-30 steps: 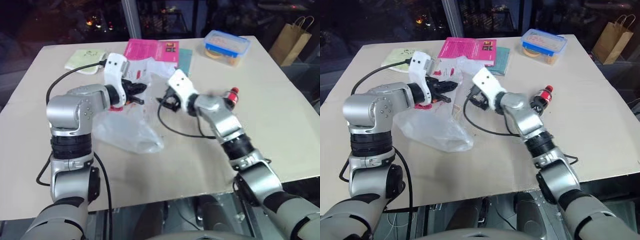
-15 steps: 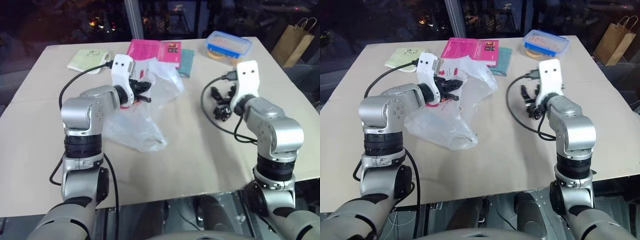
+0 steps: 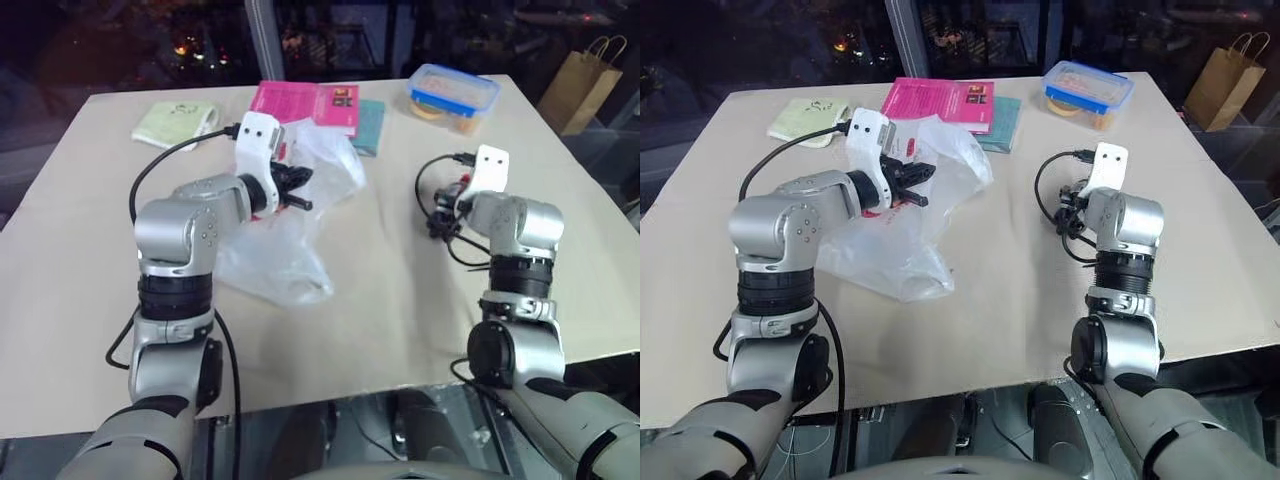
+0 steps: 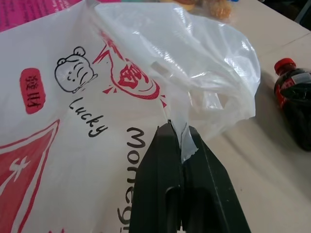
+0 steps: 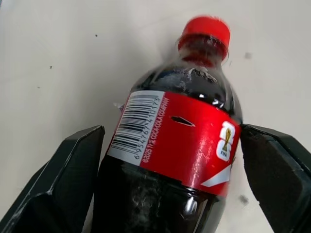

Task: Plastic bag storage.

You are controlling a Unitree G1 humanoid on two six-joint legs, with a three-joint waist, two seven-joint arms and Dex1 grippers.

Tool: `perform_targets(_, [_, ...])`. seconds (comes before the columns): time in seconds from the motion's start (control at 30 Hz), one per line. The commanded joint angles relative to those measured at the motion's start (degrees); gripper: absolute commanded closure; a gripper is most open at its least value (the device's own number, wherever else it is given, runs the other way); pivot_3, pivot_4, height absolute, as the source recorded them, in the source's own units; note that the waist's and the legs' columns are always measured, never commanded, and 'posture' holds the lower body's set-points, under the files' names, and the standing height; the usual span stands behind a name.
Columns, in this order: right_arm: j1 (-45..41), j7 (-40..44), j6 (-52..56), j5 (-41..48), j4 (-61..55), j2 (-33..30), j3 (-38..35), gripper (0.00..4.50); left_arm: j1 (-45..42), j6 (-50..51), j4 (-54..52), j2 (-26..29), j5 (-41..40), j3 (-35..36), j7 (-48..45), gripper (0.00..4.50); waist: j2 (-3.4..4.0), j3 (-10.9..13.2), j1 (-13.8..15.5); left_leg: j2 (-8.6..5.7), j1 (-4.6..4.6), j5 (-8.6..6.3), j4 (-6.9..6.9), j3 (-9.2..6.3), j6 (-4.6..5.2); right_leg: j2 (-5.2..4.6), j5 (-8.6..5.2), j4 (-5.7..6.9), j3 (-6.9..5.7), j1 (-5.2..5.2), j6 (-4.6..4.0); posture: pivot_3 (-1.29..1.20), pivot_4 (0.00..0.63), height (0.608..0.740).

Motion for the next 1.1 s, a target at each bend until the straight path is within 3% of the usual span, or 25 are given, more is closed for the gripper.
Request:
perform_targets(0.03, [3.73, 1.26, -1.81, -2.12, 5.01, -3.73, 4.63, 0.78, -0.18, -0.19, -4.03, 0.33, -0.72, 0.73, 0.76, 4.5, 0.03, 0.01, 0.16, 0.01, 0.44, -0.02, -0.07, -0.03, 0.02, 0.01, -0.01, -0.12, -0.04, 0.46, 0.0, 0.0, 0.15, 0.74])
perform_targets(0.17, [7.09, 6.34, 0.89, -1.53, 0.08, -7.87, 12.11, 1.77, -0.56, 0.01, -4.31, 0.57, -1.15, 1.8, 1.1, 4.5, 0.06, -0.04, 0.67, 0.17, 1.31, -0.05, -0.19, -0.43, 0.06, 0.14, -0.24, -1.0, -0.51, 1.77, -0.06, 0.0, 0.15, 0.74])
perform_targets(0.37, [13.23, 14.2, 4.26, 0.24, -15.45, -15.41, 20.6, 1.8, -1.25, -0.1, -3.95, 1.16, -1.81, 1.81, 1.02, 4.5, 0.07, -0.03, 1.78, 0.11, 0.98, -0.07, -0.39, -0.52, 0.1, 0.1, -0.04, -0.97, -0.57, 1.45, 0.02, 0.0, 0.15, 0.74])
perform_targets(0.5, [16.25, 27.33, 10.36, 8.66, -29.23, -23.69, 25.42, 1.8, -1.48, -0.57, -3.24, 1.85, -1.83, 1.53, 0.63, 4.5, 0.11, 0.0, 1.74, 0.1, 0.47, 0.02, -0.61, -0.54, -0.07, 0.06, -0.05, -1.17, -0.59, 0.92, 0.01, 0.0, 0.15, 0.74])
perform_targets(0.57, [16.56, 28.34, 11.48, 8.71, -30.91, -26.06, 27.41, 1.31, -1.61, -0.74, -3.0, 2.03, -1.84, 1.34, 0.48, 4.5, 0.11, -0.01, 1.62, 0.11, 0.38, 0.03, -0.72, -0.49, -0.09, 0.08, -0.04, -1.38, -0.56, 0.89, 0.02, 0.0, 0.15, 0.74])
perform_targets(0.67, [17.01, 28.09, 10.56, 7.68, -27.48, -26.34, 28.81, 0.18, -1.38, -0.94, -3.25, 2.07, -1.75, 0.8, 0.43, 4.5, 0.11, 0.0, 1.25, 0.16, 0.39, 0.01, -0.8, -0.41, -0.06, 0.09, -0.04, -1.48, -0.53, 0.88, 0.02, 0.0, 0.15, 0.74])
perform_targets(0.93, [13.33, 22.83, 2.95, 4.56, -12.64, -19.28, 26.14, 0.02, -0.88, -1.07, -3.61, 2.66, -1.58, 0.73, 0.28, 4.5, 0.1, 0.02, 0.43, 0.19, 0.38, -0.06, -0.88, -0.23, 0.06, 0.1, -0.02, -1.46, -0.38, 0.74, 0.03, 0.0, 0.15, 0.74])
perform_targets(1.07, [12.78, 23.05, -0.95, 4.35, -11.59, -18.56, 25.59, 1.29, -0.46, -0.66, -4.46, 3.01, -1.74, 1.09, 0.39, 4.5, 0.1, 0.02, 0.31, 0.21, 0.46, -0.04, -0.83, -0.2, 0.05, 0.13, -0.01, -1.34, -0.36, 0.75, 0.03, 0.0, 0.15, 0.74])
perform_targets(1.1, [12.81, 23.55, -1.1, 4.53, -12.08, -18.65, 25.67, 1.37, -0.44, -0.59, -4.56, 3.1, -1.78, 1.21, 0.4, 4.5, 0.1, 0.02, 0.31, 0.21, 0.46, -0.04, -0.81, -0.2, 0.05, 0.13, -0.01, -1.32, -0.36, 0.75, 0.03, 0.0, 0.15, 0.74])
